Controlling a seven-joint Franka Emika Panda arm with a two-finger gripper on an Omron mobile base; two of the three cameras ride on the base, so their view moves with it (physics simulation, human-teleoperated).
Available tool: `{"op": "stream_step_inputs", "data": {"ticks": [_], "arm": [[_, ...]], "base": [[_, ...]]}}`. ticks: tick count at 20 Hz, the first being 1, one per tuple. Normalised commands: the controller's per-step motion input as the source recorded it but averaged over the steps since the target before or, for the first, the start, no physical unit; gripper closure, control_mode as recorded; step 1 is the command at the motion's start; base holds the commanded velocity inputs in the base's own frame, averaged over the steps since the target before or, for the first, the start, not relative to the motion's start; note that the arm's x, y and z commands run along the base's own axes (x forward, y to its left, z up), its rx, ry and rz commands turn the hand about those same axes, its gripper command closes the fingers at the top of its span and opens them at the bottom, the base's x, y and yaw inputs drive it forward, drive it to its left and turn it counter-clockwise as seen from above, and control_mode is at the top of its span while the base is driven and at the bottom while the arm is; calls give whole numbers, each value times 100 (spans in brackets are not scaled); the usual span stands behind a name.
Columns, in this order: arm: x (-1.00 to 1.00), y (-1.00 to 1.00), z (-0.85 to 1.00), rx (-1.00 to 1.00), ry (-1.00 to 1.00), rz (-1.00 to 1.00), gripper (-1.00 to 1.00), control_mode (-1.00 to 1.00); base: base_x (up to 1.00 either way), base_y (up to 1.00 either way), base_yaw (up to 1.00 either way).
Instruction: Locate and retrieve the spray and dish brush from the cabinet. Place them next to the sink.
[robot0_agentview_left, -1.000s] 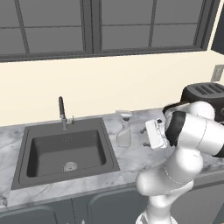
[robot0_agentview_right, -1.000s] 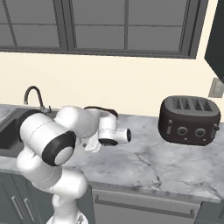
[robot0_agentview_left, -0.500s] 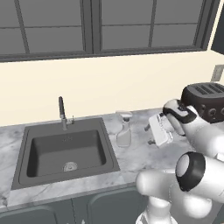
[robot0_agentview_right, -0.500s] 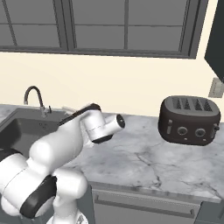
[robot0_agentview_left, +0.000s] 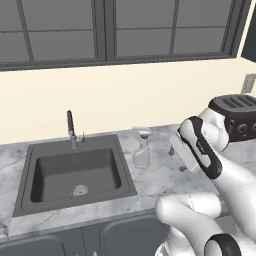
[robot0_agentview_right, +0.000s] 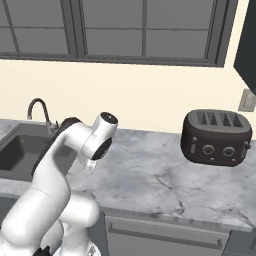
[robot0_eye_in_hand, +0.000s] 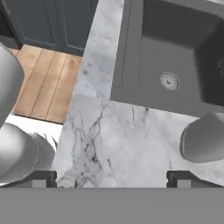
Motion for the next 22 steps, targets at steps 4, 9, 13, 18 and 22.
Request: {"op": "stream_step_inputs", "data": {"ticks": [4, 9, 13, 18, 22], "arm": [[-52, 0, 68, -32, -3, 34, -100, -100], [-25, 8, 50, -23, -6, 37, -100, -100], [-5, 10, 22, -19, -2, 42, -100, -100], [-11, 3, 6, -9, -5, 22, -100, -100], [1, -3, 5, 0, -10, 41, -100, -100]], "base": [[0, 0, 0], [0, 0, 0], [0, 0, 0], [0, 0, 0], [0, 0, 0]]}}
